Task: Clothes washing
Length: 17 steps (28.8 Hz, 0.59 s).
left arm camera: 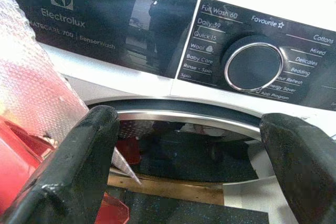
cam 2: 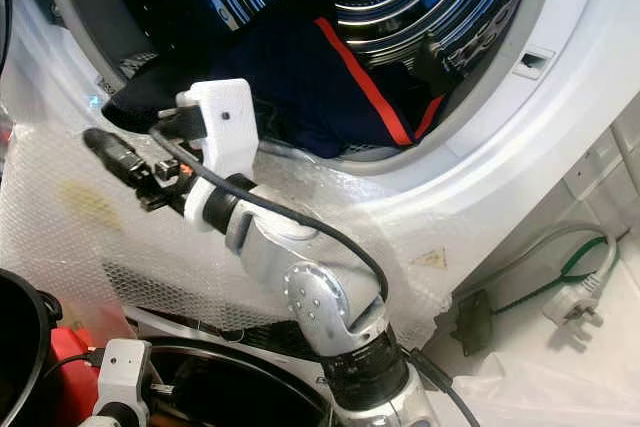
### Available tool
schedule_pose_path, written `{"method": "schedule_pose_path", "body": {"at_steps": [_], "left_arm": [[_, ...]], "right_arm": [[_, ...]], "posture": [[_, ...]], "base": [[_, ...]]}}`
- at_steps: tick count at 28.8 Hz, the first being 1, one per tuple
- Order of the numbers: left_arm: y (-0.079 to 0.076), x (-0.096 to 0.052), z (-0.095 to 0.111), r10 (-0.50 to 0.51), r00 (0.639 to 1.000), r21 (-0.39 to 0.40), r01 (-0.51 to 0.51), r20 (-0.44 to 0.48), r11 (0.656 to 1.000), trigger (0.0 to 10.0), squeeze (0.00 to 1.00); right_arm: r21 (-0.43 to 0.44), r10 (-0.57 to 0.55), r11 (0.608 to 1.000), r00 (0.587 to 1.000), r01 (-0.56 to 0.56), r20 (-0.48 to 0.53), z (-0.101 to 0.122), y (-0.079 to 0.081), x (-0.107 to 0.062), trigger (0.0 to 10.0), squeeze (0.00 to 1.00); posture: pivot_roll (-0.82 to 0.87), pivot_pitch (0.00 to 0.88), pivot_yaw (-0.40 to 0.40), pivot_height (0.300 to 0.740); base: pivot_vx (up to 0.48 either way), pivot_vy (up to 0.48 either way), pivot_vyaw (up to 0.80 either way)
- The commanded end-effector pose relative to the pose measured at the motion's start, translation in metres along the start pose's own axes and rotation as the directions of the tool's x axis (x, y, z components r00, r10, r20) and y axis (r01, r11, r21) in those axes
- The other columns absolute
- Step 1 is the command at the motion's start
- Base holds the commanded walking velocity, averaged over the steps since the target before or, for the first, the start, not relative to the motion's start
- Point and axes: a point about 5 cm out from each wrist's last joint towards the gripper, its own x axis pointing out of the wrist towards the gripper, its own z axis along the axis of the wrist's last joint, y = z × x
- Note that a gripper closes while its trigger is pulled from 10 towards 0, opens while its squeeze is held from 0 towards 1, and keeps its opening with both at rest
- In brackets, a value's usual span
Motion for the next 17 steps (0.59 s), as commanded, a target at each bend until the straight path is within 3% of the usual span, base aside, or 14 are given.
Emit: {"method": "schedule_pose_path", "body": {"at_steps": [1,5,13,17], "left_arm": [[-0.004,-0.001,-0.002,-0.010,1.000,0.012,0.010,-0.003,1.000,10.0,0.00],[-0.004,0.000,-0.001,-0.007,1.000,0.022,0.007,-0.003,1.000,10.0,0.00],[-0.005,-0.001,-0.001,-0.005,1.000,0.022,0.006,-0.002,1.000,10.0,0.00],[-0.005,-0.001,-0.001,-0.003,1.000,0.025,0.003,-0.005,1.000,10.0,0.00]], "right_arm": [[-0.036,-0.044,0.998,0.999,0.045,0.028,0.009,-0.006,0.000,10.0,0.00],[-0.122,-0.103,0.987,0.995,0.103,0.008,0.007,-0.014,0.003,10.0,0.00],[-0.107,-0.183,0.976,0.981,0.188,0.058,0.018,-0.026,0.007,10.0,0.00],[-0.155,-0.290,0.942,0.955,0.297,0.064,0.024,-0.046,0.008,10.0,0.00]], "posture": [[0.13,0.080,-0.190,0.740],[0.13,0.081,-0.191,0.740],[0.13,0.082,-0.191,0.740],[0.13,0.082,-0.191,0.740]], "base": [[0.000,0.000,0.00],[0.000,0.000,0.00],[0.000,0.000,0.00],[0.000,0.000,0.00]]}}
